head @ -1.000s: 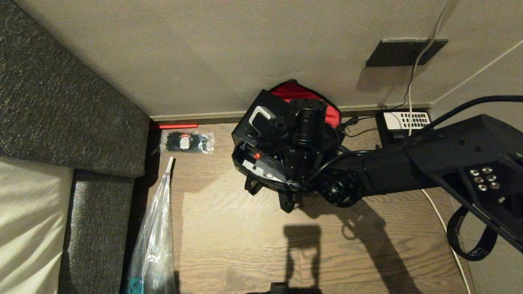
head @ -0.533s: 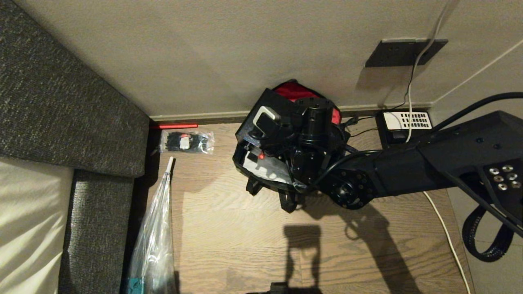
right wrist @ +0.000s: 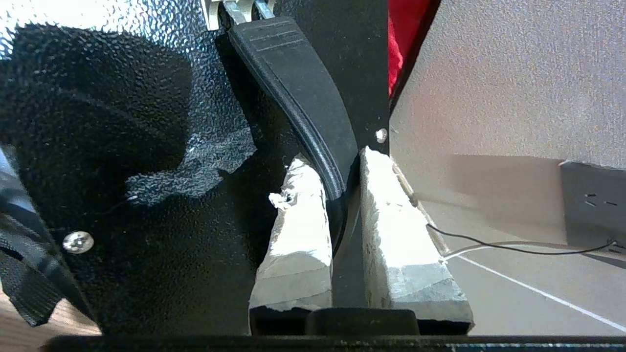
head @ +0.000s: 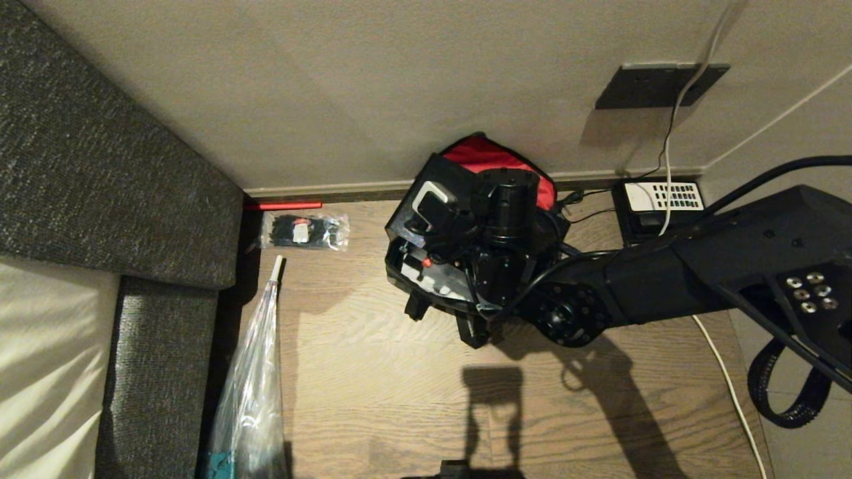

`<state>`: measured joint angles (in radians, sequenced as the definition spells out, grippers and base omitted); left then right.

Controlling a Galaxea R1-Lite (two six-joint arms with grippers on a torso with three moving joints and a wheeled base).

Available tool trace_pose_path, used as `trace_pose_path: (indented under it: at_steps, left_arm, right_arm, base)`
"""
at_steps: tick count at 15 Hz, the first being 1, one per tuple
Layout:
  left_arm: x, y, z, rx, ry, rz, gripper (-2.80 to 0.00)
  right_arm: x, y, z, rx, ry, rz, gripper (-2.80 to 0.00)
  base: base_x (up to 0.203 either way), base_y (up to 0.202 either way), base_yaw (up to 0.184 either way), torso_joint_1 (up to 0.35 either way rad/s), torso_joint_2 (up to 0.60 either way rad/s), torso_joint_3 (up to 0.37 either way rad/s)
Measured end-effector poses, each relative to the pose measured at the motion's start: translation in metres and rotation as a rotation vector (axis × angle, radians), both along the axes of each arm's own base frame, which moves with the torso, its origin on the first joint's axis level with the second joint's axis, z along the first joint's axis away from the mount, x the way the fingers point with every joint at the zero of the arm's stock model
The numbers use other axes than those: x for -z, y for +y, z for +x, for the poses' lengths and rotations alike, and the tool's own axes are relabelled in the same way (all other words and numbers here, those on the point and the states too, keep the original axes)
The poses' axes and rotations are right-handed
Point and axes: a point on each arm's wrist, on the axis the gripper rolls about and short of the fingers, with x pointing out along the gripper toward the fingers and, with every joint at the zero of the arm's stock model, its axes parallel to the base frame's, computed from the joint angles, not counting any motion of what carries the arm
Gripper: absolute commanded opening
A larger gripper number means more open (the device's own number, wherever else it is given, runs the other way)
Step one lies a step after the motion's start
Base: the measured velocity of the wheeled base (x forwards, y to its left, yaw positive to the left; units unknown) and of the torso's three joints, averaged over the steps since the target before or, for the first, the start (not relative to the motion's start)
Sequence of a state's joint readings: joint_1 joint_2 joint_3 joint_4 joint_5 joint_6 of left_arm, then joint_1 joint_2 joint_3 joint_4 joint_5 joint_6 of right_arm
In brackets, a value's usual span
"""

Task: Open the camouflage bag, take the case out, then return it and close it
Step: Place the black box back

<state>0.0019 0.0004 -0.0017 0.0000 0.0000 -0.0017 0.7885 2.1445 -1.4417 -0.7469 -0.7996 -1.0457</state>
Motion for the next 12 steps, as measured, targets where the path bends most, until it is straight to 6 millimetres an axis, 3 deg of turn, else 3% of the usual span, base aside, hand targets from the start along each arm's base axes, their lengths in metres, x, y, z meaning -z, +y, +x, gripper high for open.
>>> trace_pose_path:
  at_steps: [12]
  left_arm:
    - [0.0, 0.0, 0.0, 0.0, 0.0, 0.001, -2.8]
  right_arm:
    - [0.016, 0.007, 0.007, -0.003, 0.028, -0.008, -2.8]
  base:
    - [0.0, 0.0, 0.0, 0.0, 0.0, 0.0]
